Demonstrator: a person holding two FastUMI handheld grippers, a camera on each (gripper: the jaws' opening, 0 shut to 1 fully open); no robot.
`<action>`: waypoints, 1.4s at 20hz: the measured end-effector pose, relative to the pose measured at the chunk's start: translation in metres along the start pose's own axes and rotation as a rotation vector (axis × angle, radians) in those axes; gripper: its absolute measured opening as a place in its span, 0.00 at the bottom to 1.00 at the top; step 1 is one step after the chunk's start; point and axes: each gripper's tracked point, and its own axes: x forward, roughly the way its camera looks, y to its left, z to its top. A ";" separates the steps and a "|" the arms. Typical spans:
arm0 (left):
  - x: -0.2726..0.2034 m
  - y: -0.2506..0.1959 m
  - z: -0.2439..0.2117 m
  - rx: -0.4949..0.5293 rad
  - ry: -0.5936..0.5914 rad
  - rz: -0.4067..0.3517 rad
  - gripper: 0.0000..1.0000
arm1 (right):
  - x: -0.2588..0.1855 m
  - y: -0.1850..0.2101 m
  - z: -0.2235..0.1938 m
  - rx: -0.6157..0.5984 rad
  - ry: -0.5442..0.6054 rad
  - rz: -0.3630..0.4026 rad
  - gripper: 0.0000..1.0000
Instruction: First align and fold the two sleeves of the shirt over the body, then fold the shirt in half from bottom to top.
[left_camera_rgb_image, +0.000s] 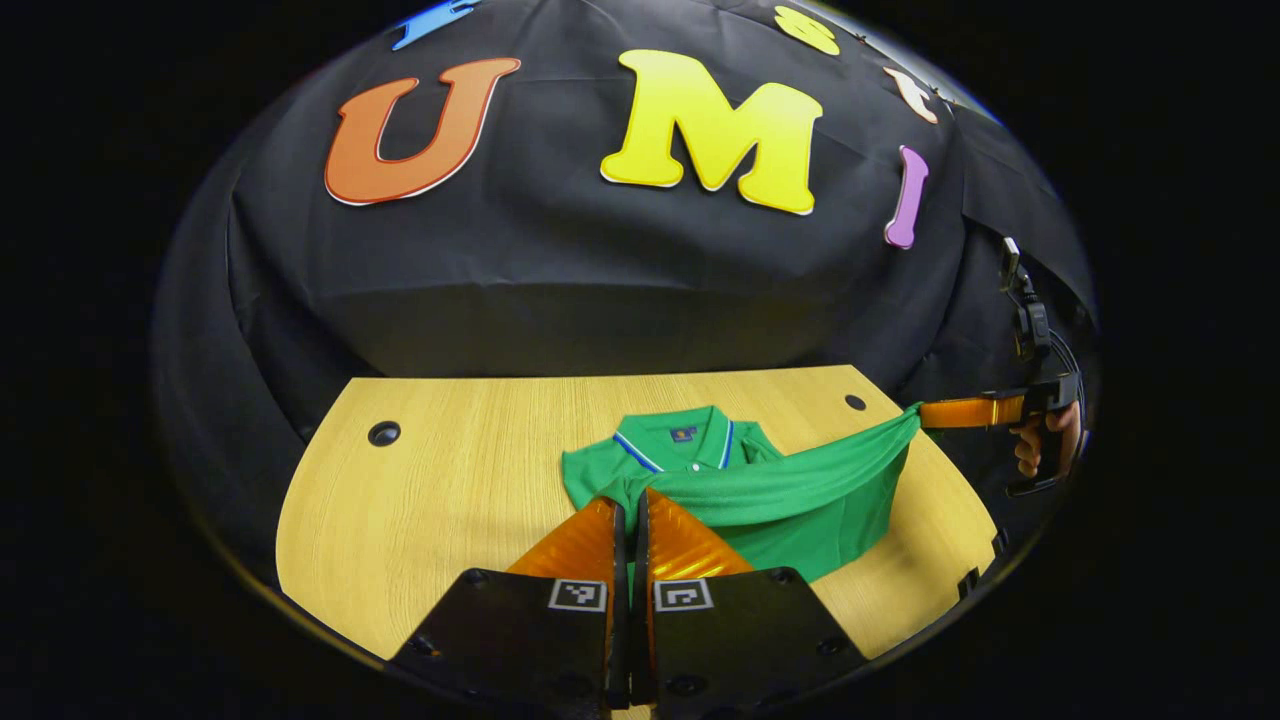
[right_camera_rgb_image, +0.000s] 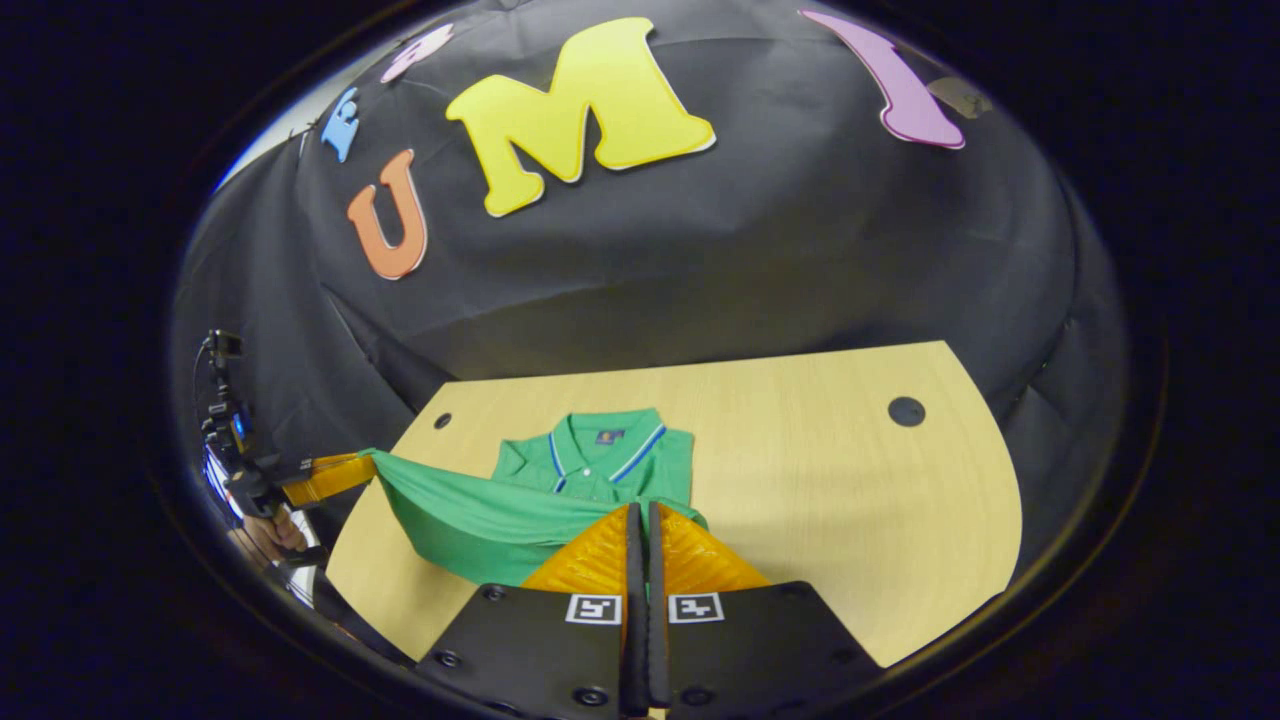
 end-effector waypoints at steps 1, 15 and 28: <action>0.009 0.004 0.006 -0.005 -0.011 0.003 0.04 | 0.010 -0.002 0.006 -0.005 -0.008 -0.005 0.02; 0.156 0.040 -0.011 -0.038 0.001 0.070 0.04 | 0.163 -0.039 0.010 -0.042 0.008 -0.078 0.02; 0.196 0.045 -0.050 -0.049 0.071 0.148 0.69 | 0.199 -0.067 0.011 -0.093 -0.035 -0.221 0.43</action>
